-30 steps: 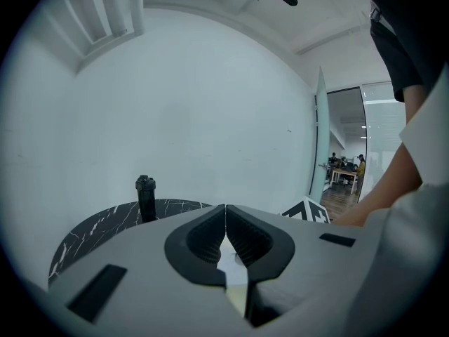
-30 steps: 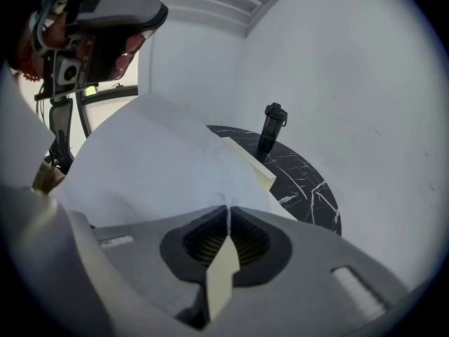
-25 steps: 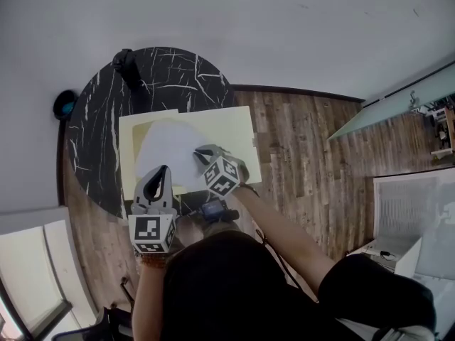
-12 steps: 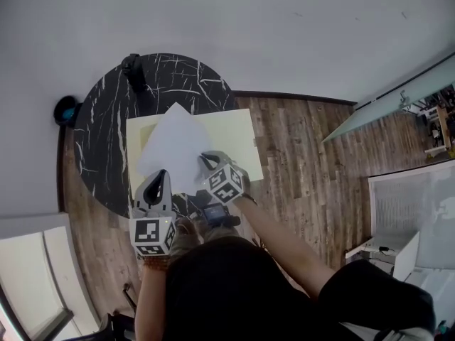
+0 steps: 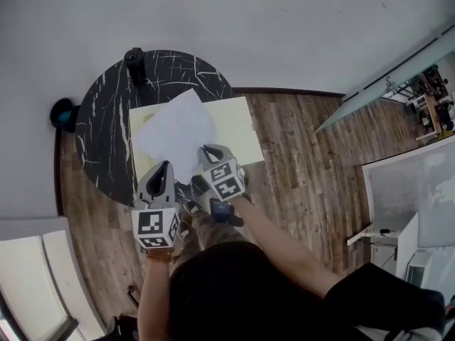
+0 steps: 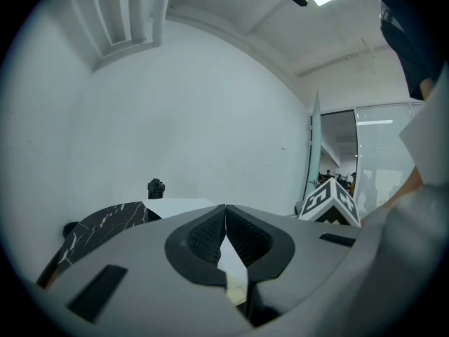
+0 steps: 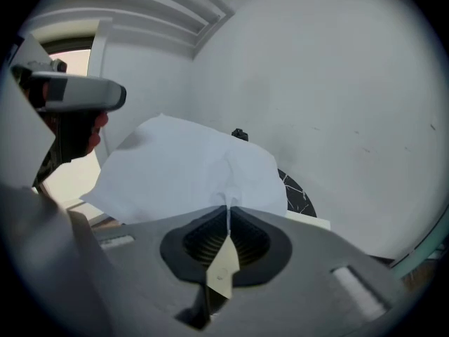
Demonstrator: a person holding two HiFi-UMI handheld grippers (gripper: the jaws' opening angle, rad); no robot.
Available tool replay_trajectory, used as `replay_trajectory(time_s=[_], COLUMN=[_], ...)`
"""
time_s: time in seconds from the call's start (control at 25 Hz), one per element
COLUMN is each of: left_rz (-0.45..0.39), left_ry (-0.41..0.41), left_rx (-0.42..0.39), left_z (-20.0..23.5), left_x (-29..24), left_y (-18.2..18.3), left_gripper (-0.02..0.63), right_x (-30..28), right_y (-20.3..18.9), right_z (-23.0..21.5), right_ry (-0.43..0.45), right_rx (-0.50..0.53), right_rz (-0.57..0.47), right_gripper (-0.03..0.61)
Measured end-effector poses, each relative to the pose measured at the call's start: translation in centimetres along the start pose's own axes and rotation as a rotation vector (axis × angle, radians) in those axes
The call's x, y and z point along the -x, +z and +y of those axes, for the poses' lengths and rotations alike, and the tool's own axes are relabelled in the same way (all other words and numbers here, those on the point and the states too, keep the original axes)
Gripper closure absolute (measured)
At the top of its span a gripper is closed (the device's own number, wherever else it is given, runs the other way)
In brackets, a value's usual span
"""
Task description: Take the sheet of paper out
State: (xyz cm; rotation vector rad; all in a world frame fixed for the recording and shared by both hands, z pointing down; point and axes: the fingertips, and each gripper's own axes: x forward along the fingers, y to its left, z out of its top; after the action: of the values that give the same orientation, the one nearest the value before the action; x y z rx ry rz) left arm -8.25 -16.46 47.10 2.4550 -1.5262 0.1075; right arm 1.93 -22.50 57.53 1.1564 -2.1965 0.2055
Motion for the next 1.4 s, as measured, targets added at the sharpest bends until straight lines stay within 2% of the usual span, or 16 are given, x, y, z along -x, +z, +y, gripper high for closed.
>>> replay_trajectory(time_s=[0.16,0.28,0.48,1.08,1.4], left_rz=[-0.006,-0.025,-0.042,-0.069,-0.104], left_ry=[0.042,0.051,0.065,0.141,0.158], left_rx=[0.018,0.002,-0.027,-0.104,-0.129], left_z=[0.8,1.2,1.6,2.7,2.3], left_x=[1.7,2.6,3.6,3.2,4.3], left_y=[-0.4,0.3,1.7,5.1,6.7], left_gripper=[0.606,0.606,0.606,0.606,0.606], right_x=[2.2,3.3,5.1,11.1,13.7], right_y=[1.4,2.8,5.2,13.0,15.2], right_z=[1.9,2.4,2.2,1.3,2.1], right_ry=[-0.01,-0.034,-0.081,-0.105,-0.143], right_rx=[-0.04,-0.042,-0.056,-0.061,-0.036], right_rz=[-0.066,-0.111,-0.184,-0.498,-0.6], right_gripper=[0.571,0.571,0.571,0.571,0.571])
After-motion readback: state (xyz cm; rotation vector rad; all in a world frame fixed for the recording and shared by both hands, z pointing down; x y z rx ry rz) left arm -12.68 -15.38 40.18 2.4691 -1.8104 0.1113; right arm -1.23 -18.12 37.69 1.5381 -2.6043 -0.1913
